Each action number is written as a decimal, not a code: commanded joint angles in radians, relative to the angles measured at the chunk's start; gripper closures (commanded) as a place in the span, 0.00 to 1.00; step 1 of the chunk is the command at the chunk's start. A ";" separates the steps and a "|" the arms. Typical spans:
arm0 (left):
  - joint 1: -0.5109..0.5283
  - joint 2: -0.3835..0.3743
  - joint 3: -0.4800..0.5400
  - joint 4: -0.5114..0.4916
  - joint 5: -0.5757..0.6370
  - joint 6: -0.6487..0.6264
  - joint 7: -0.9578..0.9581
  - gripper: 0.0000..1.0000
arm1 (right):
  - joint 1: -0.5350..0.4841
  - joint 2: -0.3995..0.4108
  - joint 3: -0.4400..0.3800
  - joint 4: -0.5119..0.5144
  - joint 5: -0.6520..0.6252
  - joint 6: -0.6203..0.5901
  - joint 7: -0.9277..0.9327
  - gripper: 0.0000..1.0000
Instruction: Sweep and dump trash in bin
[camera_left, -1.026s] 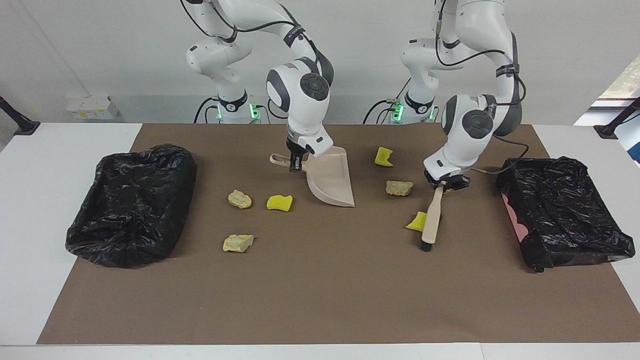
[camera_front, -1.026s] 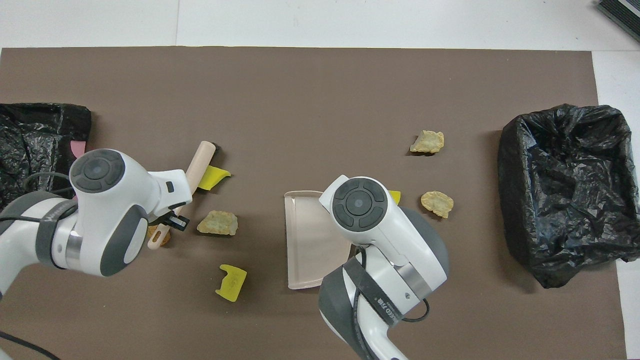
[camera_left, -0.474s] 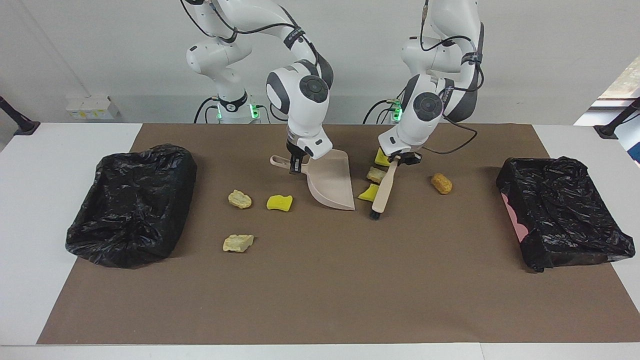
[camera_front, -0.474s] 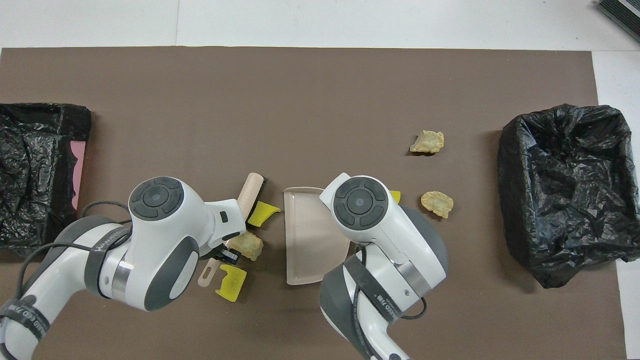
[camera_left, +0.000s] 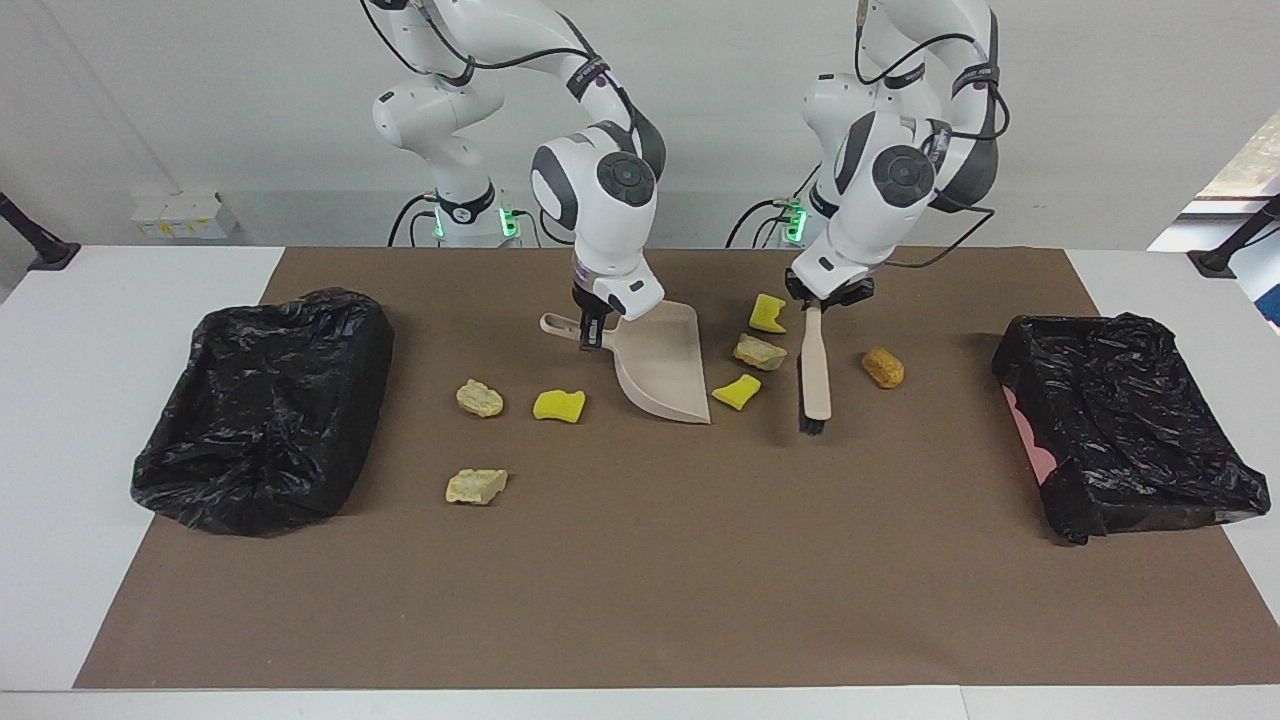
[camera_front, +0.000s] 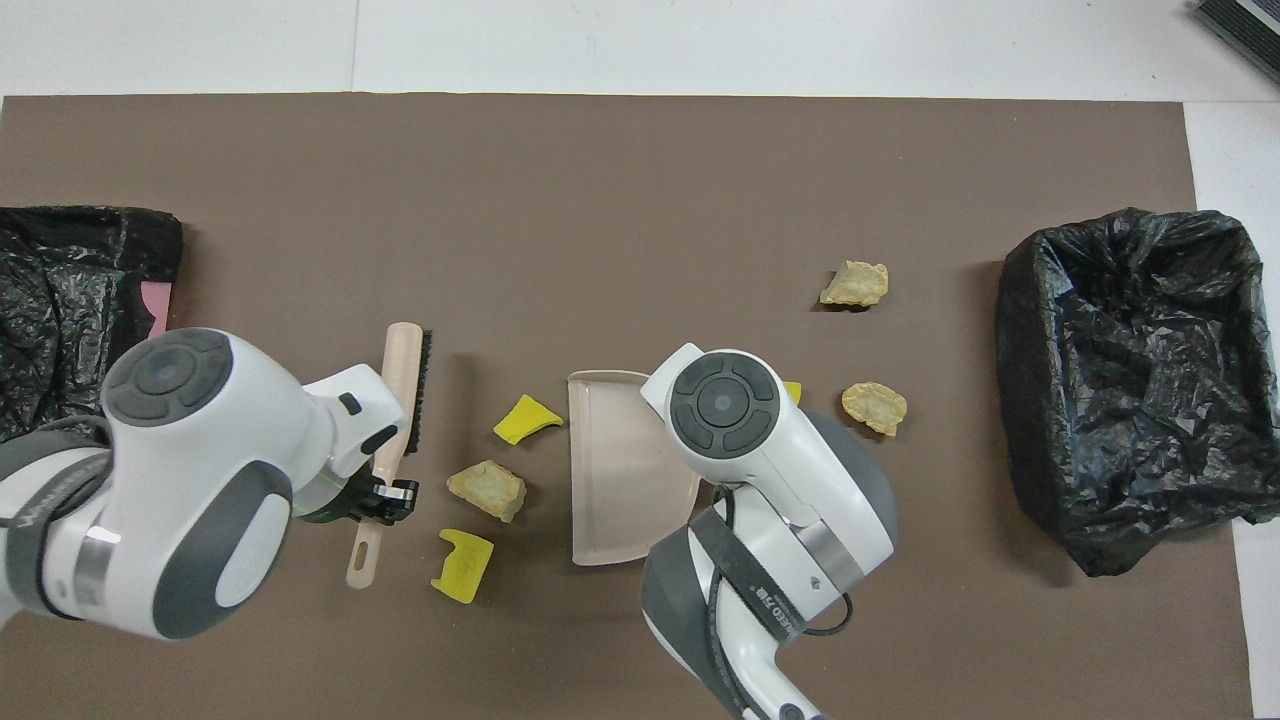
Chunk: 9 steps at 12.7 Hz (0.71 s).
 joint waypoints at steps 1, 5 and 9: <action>0.078 -0.083 -0.002 -0.053 0.033 -0.073 -0.103 1.00 | -0.010 -0.003 0.005 -0.018 -0.020 0.035 0.030 1.00; 0.185 -0.158 -0.004 -0.164 0.108 -0.041 -0.194 1.00 | -0.008 -0.016 0.005 -0.076 -0.023 0.142 0.029 1.00; 0.242 -0.202 -0.004 -0.308 0.108 0.054 -0.233 1.00 | -0.007 -0.018 0.005 -0.081 -0.027 0.144 0.027 1.00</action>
